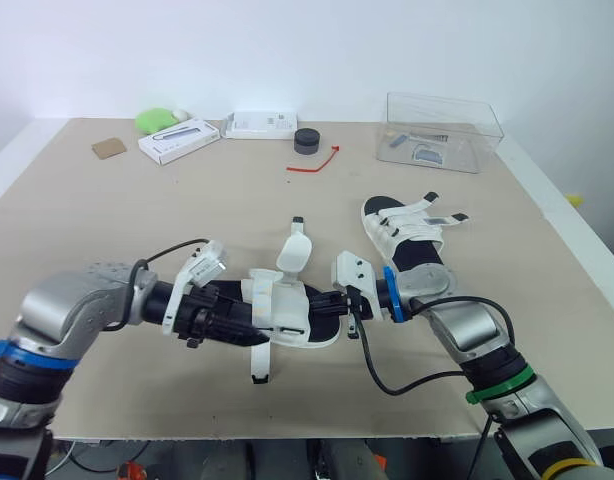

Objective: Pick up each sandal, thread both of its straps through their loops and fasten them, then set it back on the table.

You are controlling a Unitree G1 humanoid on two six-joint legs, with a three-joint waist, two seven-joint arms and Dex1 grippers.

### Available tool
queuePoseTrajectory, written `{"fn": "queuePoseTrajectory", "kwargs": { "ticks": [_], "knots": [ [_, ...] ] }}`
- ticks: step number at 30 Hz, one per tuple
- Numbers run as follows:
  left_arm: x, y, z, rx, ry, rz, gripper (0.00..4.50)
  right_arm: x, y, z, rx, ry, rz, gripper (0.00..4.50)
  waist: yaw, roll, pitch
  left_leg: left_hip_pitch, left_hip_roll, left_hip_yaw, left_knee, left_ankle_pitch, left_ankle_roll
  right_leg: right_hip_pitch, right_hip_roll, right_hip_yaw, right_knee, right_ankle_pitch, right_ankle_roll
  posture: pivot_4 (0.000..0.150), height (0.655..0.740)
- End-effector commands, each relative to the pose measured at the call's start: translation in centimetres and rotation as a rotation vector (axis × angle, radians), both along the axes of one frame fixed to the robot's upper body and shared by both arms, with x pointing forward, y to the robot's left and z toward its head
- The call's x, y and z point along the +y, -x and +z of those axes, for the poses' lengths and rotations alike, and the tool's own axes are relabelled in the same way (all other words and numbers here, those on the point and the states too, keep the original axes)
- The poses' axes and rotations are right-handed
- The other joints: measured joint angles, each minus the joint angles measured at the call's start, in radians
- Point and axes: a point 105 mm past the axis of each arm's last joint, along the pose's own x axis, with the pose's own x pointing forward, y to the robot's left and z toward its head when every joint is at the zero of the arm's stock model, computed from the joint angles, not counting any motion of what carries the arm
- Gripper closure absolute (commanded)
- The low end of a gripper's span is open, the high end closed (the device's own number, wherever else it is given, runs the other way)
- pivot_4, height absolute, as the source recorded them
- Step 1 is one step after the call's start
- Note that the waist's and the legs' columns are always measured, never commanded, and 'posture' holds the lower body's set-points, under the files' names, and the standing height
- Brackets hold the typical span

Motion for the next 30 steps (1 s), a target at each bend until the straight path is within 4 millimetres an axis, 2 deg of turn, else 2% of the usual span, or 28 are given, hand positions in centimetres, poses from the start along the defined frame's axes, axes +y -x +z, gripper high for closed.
{"fn": "queuePoseTrajectory", "kwargs": {
  "ticks": [1, 6, 8, 12, 19, 26, 30],
  "knots": [
    [0.7, 0.3, 0.5, -0.129, -0.048, -0.01, 0.38, -0.3, -0.2, -0.1, -0.006, 0.024, -0.009, 4.5, 0.0, 0.0, 0.0, 0.0, 0.0, 0.0, 0.0, 0.0, 0.0, 0.0, 0.0, 0.0, 0.0, 0.0, 0.0, 0.15, 0.74],
    [2.2, -0.2, 0.8, -0.465, -0.148, -0.024, 0.38, -0.6, -0.1, -0.2, -0.001, 0.03, -0.007, 4.5, 0.001, 0.0, 0.0, 0.001, 0.0, 0.0, 0.0, 0.0, 0.0, 0.0, 0.0, 0.0, 0.0, 0.0, -0.001, 0.15, 0.74],
    [2.2, -0.2, 1.2, -0.486, -0.106, 0.003, 0.38, -0.7, 0.0, -0.3, -0.001, 0.032, -0.004, 4.5, 0.003, 0.0, 0.0, 0.001, 0.0, 0.0, -0.001, 0.0, 0.0, 0.0, 0.0, 0.0, 0.0, -0.001, -0.001, 0.15, 0.74],
    [2.6, 1.9, 1.2, -0.235, -0.047, 0.047, 0.38, -0.6, -0.1, -0.2, -0.003, 0.034, 0.0, 4.5, 0.002, 0.0, 0.0, 0.0, 0.0, 0.001, 0.0, 0.0, 0.0, 0.0, -0.001, 0.0, 0.0, -0.001, 0.0, 0.15, 0.74],
    [3.0, 4.6, 0.0, 0.137, 0.058, 0.155, 0.38, -0.5, -0.1, -0.3, -0.007, 0.035, 0.011, 4.5, 0.001, 0.0, 0.0, 0.0, 0.0, 0.0, -0.001, 0.0, 0.001, 0.0, -0.001, -0.001, 0.0, -0.001, 0.001, 0.15, 0.74],
    [1.1, 3.8, -2.6, 0.162, 0.075, 0.274, 0.38, -0.3, 0.0, -0.4, -0.006, 0.034, 0.02, 4.5, 0.002, 0.0, 0.0, 0.002, 0.0, 0.0, -0.001, 0.0, 0.0, 0.001, -0.002, -0.001, 0.0, -0.001, 0.0, 0.15, 0.74],
    [0.3, 3.3, -3.2, 0.181, 0.093, 0.301, 0.38, -0.2, 0.0, -0.5, -0.006, 0.036, 0.023, 4.5, 0.002, 0.0, 0.0, 0.002, 0.0, 0.0, -0.001, 0.0, 0.0, 0.001, -0.002, -0.001, 0.0, -0.001, 0.0, 0.15, 0.74]
  ]
}}
